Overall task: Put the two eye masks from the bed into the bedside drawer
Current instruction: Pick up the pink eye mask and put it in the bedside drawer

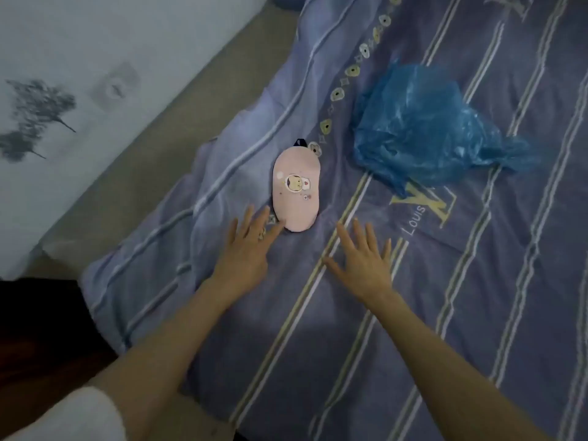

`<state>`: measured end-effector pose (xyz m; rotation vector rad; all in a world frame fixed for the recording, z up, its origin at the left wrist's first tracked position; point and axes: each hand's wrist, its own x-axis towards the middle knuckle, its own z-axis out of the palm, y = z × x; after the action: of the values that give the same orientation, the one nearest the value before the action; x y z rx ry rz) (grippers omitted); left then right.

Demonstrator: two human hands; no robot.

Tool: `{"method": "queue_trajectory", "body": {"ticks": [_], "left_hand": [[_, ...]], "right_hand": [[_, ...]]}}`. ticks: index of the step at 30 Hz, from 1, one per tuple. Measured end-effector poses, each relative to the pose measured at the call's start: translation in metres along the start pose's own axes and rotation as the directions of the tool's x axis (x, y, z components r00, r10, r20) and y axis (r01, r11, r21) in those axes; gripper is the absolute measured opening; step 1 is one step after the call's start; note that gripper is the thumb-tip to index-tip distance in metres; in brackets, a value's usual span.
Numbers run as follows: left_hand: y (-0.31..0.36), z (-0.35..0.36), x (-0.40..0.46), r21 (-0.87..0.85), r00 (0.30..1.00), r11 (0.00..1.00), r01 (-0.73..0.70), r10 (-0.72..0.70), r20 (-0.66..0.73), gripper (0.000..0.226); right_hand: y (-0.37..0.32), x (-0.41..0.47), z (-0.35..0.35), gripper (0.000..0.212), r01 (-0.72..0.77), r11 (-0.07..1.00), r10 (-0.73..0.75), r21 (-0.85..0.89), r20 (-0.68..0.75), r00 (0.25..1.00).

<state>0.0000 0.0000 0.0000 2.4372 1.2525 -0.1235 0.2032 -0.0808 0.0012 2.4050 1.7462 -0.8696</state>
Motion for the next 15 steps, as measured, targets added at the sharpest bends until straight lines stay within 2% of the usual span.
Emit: {"method": "queue_trajectory", "body": {"ticks": [4,9,12,15], "left_hand": [[-0.031,0.016,0.057,0.139,0.984,0.979,-0.147,0.159,-0.080,0.080],[-0.042,0.031,0.092,0.278,0.937,0.927,-0.250,0.304,-0.169,0.070],[-0.044,0.031,0.097,0.254,0.906,0.920,-0.298,0.356,-0.227,0.065],[-0.041,0.025,0.083,0.147,0.902,0.931,-0.335,0.362,-0.236,0.063]], "right_hand": [[0.001,0.030,0.041,0.076,-0.093,0.996,0.094,-0.015,0.078,0.992],[0.010,0.037,0.064,0.083,-0.091,0.995,0.093,-0.051,0.041,0.995],[0.009,0.037,0.061,0.079,-0.094,0.995,0.097,-0.038,0.074,0.993],[0.003,0.036,0.048,0.074,-0.120,0.993,0.117,0.015,0.130,0.985]]}}
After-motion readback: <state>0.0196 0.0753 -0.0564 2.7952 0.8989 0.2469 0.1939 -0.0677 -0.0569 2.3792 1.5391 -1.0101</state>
